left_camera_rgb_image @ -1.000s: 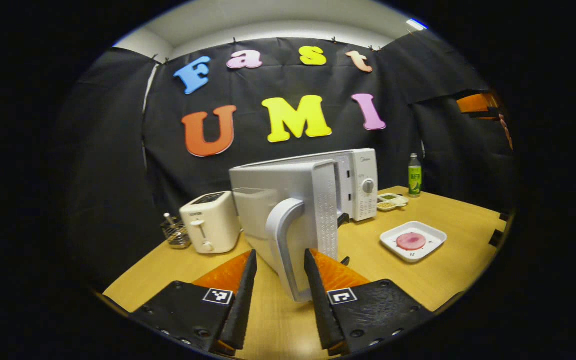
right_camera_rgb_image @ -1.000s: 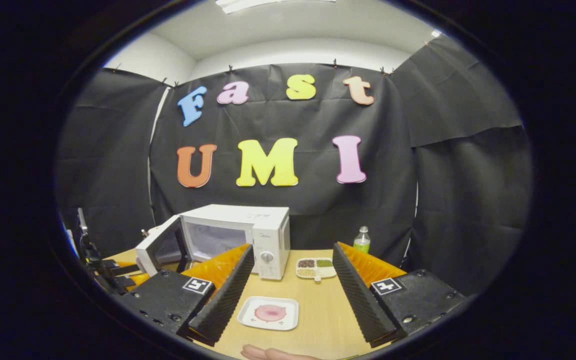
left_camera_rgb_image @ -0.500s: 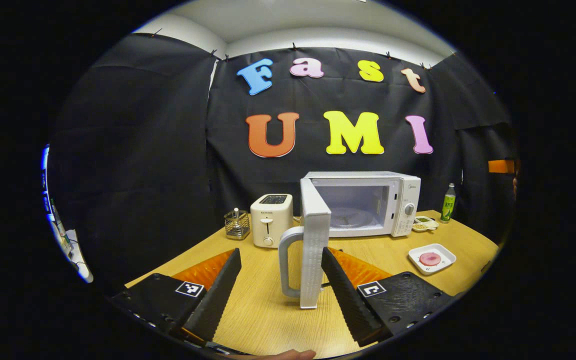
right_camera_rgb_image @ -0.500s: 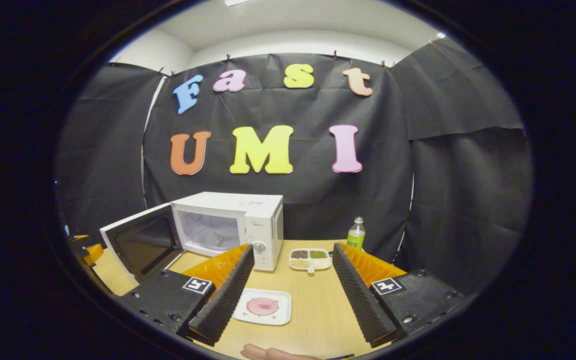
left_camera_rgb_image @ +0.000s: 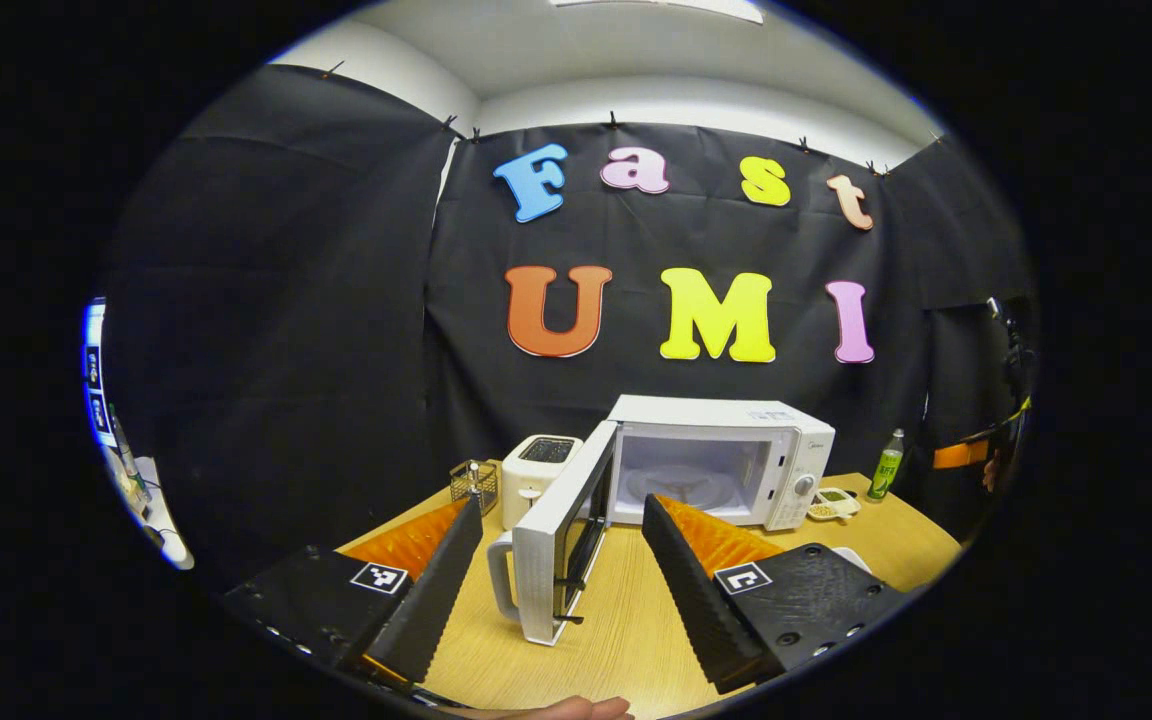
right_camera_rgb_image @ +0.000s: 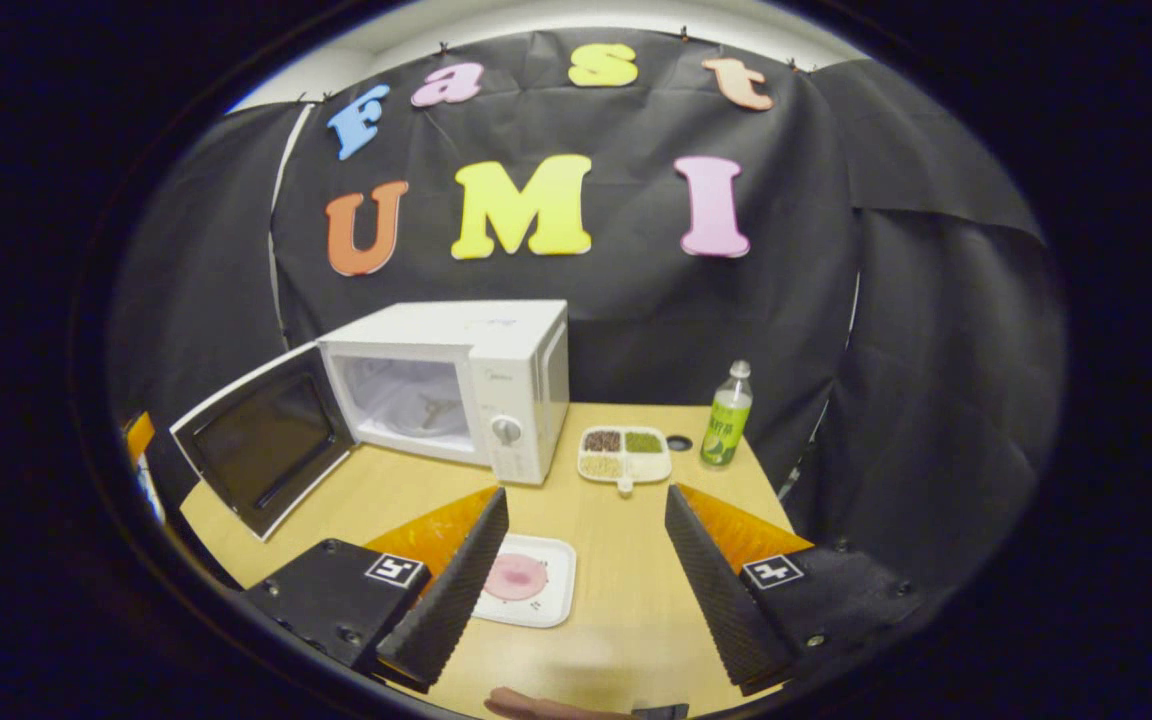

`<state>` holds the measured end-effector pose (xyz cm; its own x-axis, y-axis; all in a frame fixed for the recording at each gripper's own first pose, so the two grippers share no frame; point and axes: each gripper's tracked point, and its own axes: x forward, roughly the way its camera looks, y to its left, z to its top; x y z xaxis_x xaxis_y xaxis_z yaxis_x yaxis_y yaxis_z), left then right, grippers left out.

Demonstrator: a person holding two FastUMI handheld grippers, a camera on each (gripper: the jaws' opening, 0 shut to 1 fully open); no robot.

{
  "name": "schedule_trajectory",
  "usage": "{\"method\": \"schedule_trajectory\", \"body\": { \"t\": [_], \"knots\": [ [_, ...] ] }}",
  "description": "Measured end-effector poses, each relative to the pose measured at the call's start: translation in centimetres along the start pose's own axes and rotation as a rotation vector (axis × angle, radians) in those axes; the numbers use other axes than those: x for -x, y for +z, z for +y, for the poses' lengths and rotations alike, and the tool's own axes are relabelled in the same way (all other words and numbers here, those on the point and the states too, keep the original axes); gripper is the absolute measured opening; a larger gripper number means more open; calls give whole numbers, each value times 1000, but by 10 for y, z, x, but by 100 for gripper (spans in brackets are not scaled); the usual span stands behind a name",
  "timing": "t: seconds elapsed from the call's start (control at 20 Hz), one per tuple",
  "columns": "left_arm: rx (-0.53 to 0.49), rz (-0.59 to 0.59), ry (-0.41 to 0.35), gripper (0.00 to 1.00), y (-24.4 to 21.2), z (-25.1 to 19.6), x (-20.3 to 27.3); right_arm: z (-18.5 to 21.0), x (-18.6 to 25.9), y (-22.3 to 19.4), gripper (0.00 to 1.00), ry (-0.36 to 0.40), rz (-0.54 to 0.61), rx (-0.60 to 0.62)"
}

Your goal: Open the microwave oven with the left hand, put the food in, and close the microwave oven.

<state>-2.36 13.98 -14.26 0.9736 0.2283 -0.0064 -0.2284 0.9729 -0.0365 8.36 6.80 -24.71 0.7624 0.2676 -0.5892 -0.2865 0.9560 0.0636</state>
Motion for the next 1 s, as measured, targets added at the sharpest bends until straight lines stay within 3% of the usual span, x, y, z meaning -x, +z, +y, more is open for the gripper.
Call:
{"method": "schedule_trajectory", "body": {
  "t": [0.35, 0.4, 0.7, 0.75, 0.8, 0.85, 0.9, 0.95, 1.0],
  "knots": [
    [41, -71, 29, 95, 48, -24, -8, 6, -73, -83, 95, 156, 449, -102],
    [48, -81, 25, 95, 50, -27, -10, 9, -80, -96, 84, 179, 511, -117],
    [21, -34, 29, 95, 33, -36, -21, 27, -121, -147, 72, 267, 769, -205],
    [21, -33, 27, 95, 33, -37, -23, 30, -126, -154, 76, 277, 802, -224],
    [23, -28, 17, 95, 33, -41, -24, 30, -134, -159, 61, 275, 820, -225],
    [25, -23, 1, 95, 32, -46, -25, 26, -140, -165, 62, 273, 844, -215],
    [24, -16, -8, 95, 31, -48, -27, 27, -142, -169, 57, 290, 881, -215],
    [17, -13, -9, 95, 30, -48, -27, 27, -150, -175, 31, 298, 892, -227],
    [6, -16, -4, 95, 31, -47, -27, 28, -149, -175, 22, 314, 924, -283]
  ]
}}
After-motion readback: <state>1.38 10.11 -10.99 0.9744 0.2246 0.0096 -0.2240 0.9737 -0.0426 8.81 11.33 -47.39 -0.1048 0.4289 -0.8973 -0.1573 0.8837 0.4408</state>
